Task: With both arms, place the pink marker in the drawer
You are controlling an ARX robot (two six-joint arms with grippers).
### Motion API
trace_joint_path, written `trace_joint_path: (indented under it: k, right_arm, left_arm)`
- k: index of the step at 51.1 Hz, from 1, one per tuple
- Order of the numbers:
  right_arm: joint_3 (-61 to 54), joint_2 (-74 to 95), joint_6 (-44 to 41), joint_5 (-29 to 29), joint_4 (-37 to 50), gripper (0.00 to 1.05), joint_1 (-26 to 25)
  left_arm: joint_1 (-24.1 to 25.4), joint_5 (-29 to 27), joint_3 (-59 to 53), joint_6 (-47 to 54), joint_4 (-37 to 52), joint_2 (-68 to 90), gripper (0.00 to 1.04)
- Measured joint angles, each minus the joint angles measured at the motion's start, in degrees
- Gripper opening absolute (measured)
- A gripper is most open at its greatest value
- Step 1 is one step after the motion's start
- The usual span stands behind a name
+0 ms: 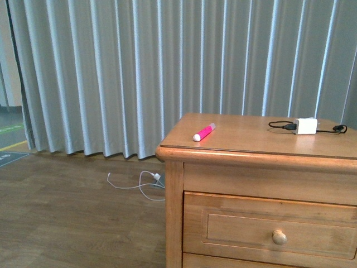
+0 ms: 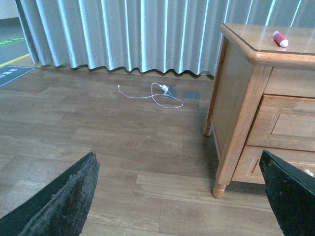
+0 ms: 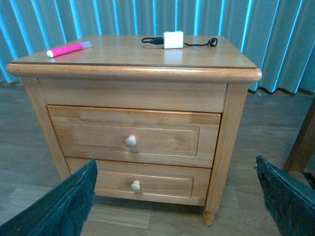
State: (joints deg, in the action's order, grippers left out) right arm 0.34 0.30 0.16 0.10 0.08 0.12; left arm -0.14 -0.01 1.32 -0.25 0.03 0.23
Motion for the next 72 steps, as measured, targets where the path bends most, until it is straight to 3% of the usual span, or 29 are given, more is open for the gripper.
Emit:
trace_joint_path:
  k: [39,43,46,54,65,72]
  right_arm:
    - [0.0,0.0,-0.11,0.2,0.02,0.96,0.02]
    - [0.0,1.25,-4.2,10.97,1.29,0.96,4.28]
    - [0.04,6.03,-6.4,14.93,4.11,0.96,7.58]
    - [3.21,23.85,-6.12,17.88,14.38,0.96,12.15]
    - [15.39,56.78,-1.84,18.49,26.4,0.96,14.01]
    - [23.47,73.7,0.42,19.41,29.53,0.96,14.62]
  left_arm:
    - [0.0,0.0,0.0,0.0,0.0,0.0,0.99]
    - [0.0,-0.02,0.0,0.0,0.0,0.0,0.99]
    - [0.0,0.02,0.0,0.02,0.0,0.0,0.99]
    - [0.0,0.02,0.0,0.0,0.0,0.0,0.99]
    - [0.0,0.02,0.0,0.0,0.0,0.0,0.99]
    - [0.0,0.02,0.0,0.0,0.0,0.0,0.99]
